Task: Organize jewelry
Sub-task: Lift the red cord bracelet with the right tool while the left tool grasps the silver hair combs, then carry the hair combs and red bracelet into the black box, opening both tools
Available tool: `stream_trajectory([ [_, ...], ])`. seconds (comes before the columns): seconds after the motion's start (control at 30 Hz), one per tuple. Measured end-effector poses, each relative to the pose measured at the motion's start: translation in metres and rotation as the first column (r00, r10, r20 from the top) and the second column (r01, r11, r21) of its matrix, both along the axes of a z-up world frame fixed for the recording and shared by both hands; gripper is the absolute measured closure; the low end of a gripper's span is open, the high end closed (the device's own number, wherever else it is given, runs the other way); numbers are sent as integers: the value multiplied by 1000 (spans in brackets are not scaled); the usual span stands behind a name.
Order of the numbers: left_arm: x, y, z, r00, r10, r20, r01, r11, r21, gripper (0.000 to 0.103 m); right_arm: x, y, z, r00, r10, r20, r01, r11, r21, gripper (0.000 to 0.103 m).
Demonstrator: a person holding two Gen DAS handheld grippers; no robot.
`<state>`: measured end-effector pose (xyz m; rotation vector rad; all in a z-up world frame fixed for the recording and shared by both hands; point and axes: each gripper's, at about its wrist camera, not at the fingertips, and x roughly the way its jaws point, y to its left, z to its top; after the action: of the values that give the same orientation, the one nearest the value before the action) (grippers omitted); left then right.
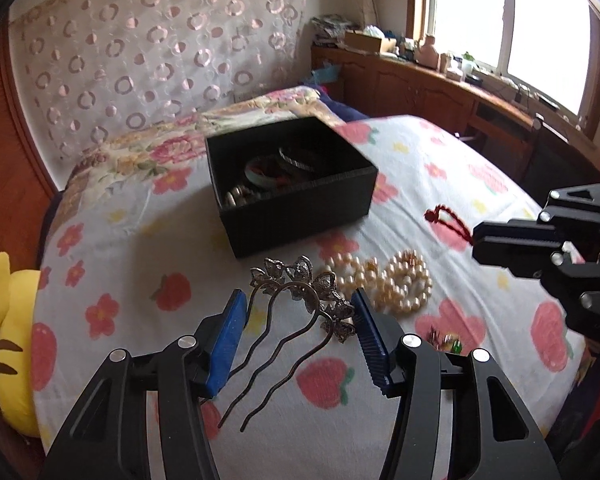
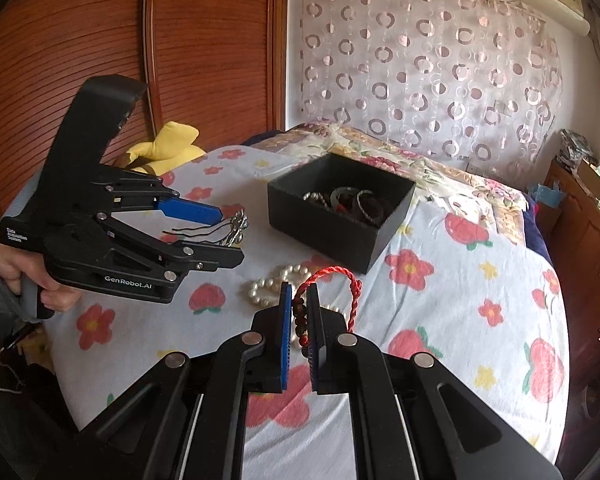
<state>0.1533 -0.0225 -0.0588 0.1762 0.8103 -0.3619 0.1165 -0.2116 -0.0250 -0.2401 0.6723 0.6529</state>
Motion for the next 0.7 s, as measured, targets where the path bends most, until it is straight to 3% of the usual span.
stream_trajectory([
  [0.47, 50, -6, 44, 997, 16, 81, -10, 997, -72, 51, 66, 3, 29, 1000, 14, 26, -15, 999, 36, 95],
  [0.7, 92, -8, 47, 997, 17, 73, -11, 996, -93, 51, 107, 10, 27, 999, 37, 14, -38, 998, 48, 95],
])
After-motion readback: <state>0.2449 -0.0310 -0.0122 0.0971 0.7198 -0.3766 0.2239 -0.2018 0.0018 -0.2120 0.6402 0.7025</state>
